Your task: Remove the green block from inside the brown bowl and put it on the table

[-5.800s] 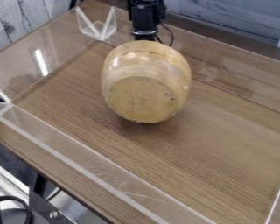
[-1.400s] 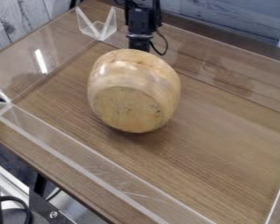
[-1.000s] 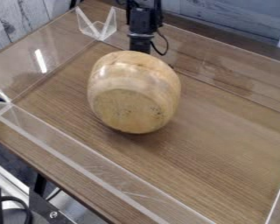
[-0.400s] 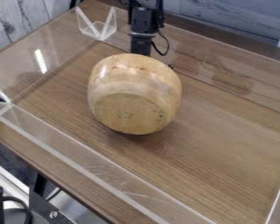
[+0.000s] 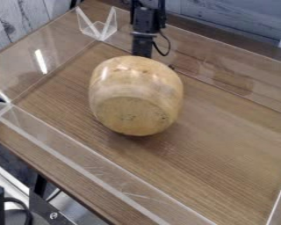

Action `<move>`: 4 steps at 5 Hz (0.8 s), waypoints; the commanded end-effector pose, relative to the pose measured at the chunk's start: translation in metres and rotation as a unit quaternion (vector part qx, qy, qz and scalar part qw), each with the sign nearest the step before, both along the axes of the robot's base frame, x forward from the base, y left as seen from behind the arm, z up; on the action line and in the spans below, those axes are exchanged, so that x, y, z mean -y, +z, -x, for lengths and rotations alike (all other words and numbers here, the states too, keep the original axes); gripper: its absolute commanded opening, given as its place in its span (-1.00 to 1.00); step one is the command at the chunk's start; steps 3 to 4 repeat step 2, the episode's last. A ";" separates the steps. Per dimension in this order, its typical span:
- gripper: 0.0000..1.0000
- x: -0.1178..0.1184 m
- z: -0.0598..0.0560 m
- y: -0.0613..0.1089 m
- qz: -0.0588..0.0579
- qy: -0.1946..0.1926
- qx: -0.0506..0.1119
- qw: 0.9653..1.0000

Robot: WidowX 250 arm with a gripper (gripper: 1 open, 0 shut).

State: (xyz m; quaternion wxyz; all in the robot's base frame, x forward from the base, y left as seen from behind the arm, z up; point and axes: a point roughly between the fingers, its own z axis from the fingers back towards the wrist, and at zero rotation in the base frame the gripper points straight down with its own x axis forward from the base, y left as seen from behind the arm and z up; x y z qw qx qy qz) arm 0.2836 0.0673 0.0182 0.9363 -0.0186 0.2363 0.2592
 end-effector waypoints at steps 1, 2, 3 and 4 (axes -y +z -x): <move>-1.00 -0.007 -0.006 0.007 -0.012 0.007 0.008 1.000; -1.00 -0.007 -0.007 0.008 -0.013 0.007 0.003 1.000; -1.00 -0.007 -0.007 0.008 -0.013 0.007 0.003 1.000; -1.00 -0.007 -0.007 0.008 -0.013 0.007 0.003 1.000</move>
